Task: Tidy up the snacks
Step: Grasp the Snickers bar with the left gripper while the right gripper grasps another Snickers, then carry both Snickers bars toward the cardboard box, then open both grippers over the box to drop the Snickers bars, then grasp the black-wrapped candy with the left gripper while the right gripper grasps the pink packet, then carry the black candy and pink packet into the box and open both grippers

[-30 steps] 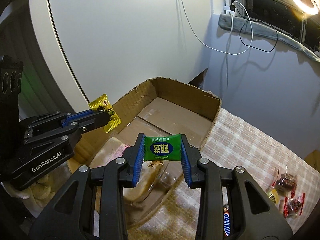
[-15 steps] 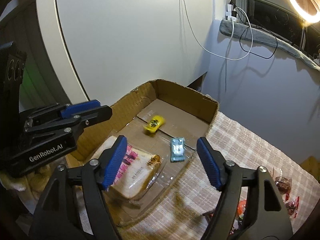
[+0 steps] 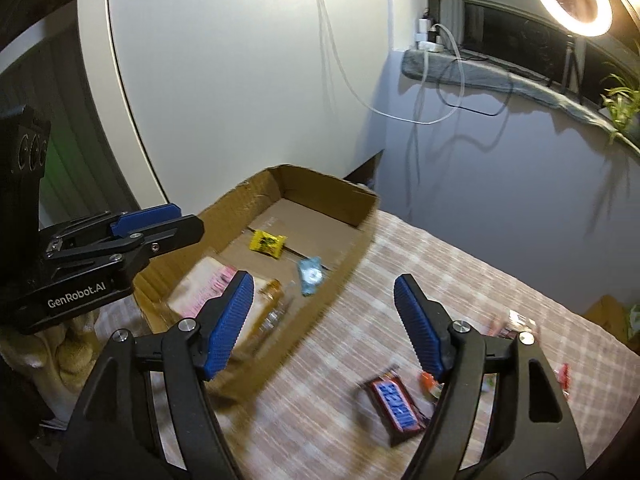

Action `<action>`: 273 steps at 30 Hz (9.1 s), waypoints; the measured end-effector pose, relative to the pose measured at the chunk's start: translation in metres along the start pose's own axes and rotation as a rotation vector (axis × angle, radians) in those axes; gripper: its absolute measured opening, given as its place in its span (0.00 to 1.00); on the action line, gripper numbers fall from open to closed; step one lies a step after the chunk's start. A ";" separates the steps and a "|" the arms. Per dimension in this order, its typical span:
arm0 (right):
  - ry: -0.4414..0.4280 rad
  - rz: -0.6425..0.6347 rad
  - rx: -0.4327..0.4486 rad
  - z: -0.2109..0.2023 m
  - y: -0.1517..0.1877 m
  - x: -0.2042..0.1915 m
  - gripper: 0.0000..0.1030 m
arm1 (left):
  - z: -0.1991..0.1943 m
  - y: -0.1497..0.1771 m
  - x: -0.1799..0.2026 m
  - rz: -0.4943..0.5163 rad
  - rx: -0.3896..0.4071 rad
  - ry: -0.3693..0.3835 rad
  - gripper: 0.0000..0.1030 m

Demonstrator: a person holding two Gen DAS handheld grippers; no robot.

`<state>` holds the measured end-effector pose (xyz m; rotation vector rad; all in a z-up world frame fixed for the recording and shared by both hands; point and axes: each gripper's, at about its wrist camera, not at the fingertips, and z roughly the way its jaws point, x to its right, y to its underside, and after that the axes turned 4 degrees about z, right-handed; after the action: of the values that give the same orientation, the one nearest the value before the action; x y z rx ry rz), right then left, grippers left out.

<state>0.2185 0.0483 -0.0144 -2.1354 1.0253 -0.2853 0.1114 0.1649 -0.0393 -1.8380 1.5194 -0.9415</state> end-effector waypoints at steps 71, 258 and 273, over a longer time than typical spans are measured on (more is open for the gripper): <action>0.192 0.297 -0.230 -0.001 0.124 0.171 0.30 | 0.123 0.063 0.143 0.141 -0.306 0.088 0.27; 0.181 0.277 -0.192 -0.045 0.154 0.145 0.10 | 0.099 0.070 0.177 0.259 -0.312 0.230 0.20; 0.169 0.257 -0.200 -0.037 0.156 0.135 0.05 | 0.082 0.071 0.166 0.240 -0.286 0.218 0.20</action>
<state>0.1981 -0.1357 -0.1128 -2.1507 1.4656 -0.2502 0.1543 -0.0122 -0.1172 -1.7299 2.0478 -0.8675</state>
